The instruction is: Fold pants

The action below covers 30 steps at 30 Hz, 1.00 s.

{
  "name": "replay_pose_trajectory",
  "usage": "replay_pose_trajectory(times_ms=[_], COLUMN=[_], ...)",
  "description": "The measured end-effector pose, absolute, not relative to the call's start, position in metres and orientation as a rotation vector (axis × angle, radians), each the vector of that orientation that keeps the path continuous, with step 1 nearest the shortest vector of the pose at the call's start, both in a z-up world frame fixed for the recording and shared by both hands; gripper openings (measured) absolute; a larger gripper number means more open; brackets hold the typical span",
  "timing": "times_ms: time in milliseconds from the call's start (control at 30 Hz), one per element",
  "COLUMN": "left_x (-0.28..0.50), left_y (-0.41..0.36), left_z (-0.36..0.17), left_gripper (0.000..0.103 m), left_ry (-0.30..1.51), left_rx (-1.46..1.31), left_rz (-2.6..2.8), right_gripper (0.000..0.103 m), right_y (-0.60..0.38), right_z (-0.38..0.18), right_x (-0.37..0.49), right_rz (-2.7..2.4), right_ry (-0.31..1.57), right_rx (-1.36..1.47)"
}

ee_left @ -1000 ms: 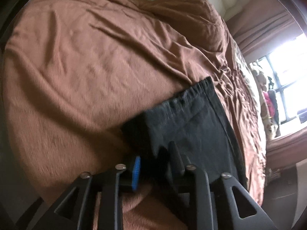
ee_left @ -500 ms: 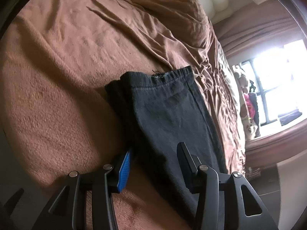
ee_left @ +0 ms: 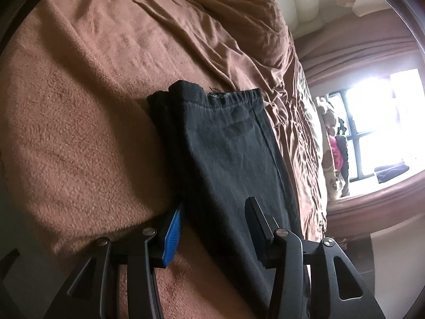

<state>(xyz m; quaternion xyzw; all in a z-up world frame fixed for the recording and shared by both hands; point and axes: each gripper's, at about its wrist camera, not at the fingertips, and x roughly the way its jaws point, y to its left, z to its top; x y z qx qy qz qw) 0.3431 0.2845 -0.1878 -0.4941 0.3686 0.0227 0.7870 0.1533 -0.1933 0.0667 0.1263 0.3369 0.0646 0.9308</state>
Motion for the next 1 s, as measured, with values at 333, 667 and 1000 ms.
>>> replay_pose_trajectory(times_ms=[333,667,1000], left_x=[0.347,0.345,0.346], left_y=[0.27,0.26,0.273], left_z=[-0.188,-0.185,-0.197], left_gripper=[0.049,0.025,0.01], left_ry=[0.811,0.784,0.816], left_rx=[-1.038,-0.985,-1.001], left_rz=[0.043,0.071,0.123], right_gripper=[0.067,0.067,0.059], right_y=[-0.131,-0.089,-0.054], right_z=[0.061,0.034,0.007], right_x=[0.25,0.344,0.419], right_rz=[0.257,0.351,0.491], right_ry=[0.762,0.82,0.881], right_rx=[0.06,-0.112,-0.182])
